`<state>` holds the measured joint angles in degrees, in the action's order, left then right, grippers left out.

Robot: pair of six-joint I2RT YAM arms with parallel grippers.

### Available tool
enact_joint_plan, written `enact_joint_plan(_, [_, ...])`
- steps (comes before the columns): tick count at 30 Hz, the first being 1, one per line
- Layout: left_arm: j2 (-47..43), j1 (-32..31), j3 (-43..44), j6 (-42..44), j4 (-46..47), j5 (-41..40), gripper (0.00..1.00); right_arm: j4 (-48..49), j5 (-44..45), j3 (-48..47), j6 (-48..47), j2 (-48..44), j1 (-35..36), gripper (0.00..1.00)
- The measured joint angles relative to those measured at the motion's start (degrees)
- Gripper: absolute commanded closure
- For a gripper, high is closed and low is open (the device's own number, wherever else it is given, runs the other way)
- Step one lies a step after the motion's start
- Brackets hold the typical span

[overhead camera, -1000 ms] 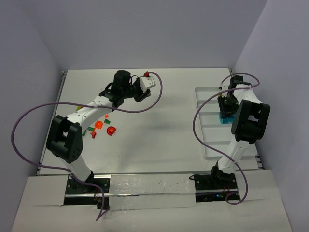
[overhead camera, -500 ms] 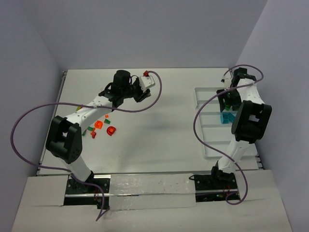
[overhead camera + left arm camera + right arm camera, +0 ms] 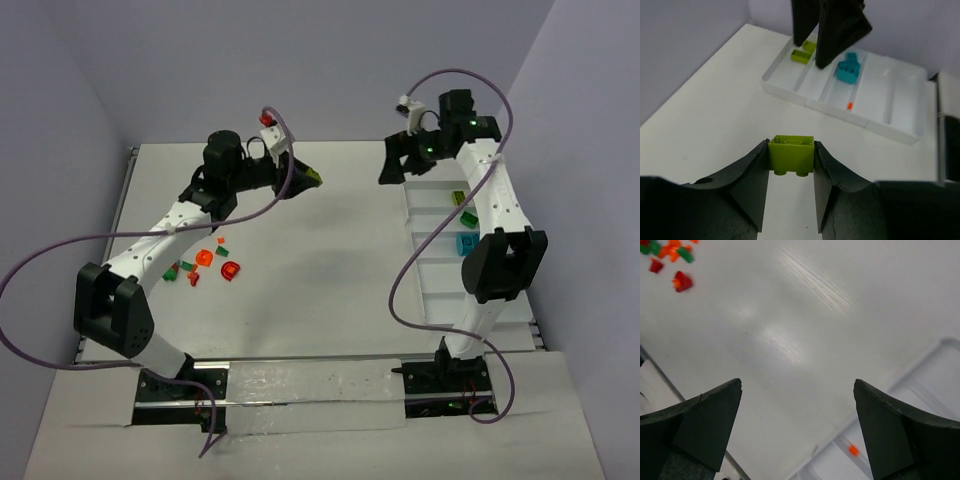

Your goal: Sort the legos into containers by color

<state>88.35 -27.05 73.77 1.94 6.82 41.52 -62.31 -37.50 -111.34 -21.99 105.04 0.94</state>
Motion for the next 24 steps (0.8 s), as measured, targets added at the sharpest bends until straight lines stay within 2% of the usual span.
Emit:
enact_joint_plan(2, [1.82,1.56,2.25,-9.44,2.66,3.42,1.0,4.42,-2.82,2.41,1.8,-1.95,3.81,0.0])
enact_joint_plan(5, [5.15,5.47,3.79,-25.47,10.29,7.78,1.0,12.69,-4.46,7.39,4.41,-6.17,5.4,0.0])
enact_joint_plan(11, [8.74,13.83,3.04,-50.31,17.41,7.53,1.0,28.37,-4.67,13.15,5.72,-12.9,7.73,0.03])
enact_joint_plan(18, [10.6,17.28,0.55,-71.35,21.87,4.04,1.0,38.62,-2.58,15.59,4.52,-13.69,18.24,0.11])
enact_joint_plan(24, [11.31,17.53,-0.3,-83.86,21.66,2.0,1.0,41.95,-1.34,8.69,7.18,-6.76,23.52,0.17])
